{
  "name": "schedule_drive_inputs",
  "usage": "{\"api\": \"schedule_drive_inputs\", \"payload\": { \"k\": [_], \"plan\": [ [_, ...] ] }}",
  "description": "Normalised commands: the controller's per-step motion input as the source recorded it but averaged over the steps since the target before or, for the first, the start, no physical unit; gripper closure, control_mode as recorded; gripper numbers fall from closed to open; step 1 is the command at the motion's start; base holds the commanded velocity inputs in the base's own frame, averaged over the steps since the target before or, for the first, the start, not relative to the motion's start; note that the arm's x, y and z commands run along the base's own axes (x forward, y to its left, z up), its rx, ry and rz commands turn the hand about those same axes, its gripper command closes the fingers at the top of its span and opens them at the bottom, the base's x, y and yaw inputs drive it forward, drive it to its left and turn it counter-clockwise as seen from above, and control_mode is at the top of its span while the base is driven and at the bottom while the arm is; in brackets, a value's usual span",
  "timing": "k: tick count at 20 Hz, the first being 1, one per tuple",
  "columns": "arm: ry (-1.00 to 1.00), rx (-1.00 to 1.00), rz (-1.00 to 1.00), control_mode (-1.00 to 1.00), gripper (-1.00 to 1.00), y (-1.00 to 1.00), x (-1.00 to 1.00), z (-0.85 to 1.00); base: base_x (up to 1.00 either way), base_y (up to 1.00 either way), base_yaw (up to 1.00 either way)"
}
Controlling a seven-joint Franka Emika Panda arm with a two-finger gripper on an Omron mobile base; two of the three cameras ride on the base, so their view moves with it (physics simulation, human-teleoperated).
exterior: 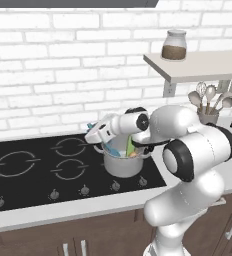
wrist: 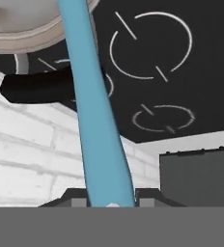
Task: Put the corn and squash in the pot. Retrieve the spatula and lightly stir the vegetables in the pot.
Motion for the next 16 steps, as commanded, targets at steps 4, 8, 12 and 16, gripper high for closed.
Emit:
{"api": "schedule_drive_inputs", "payload": {
  "k": [4,8,12,16],
  "plan": [
    [0.0,0.01,0.02,-1.0,1.0,-0.04,0.34,-0.7,0.0,0.0,0.0],
    [-0.01,0.0,0.02,-1.0,1.0,-0.17,0.24,-0.61,0.0,0.0,0.0],
    [-0.03,-0.04,0.06,-1.0,1.0,-0.32,0.15,-0.42,0.0,0.0,0.0],
    [-0.02,-0.08,0.17,-1.0,1.0,-0.47,0.0,-0.28,0.0,0.0,0.0]
  ]
}}
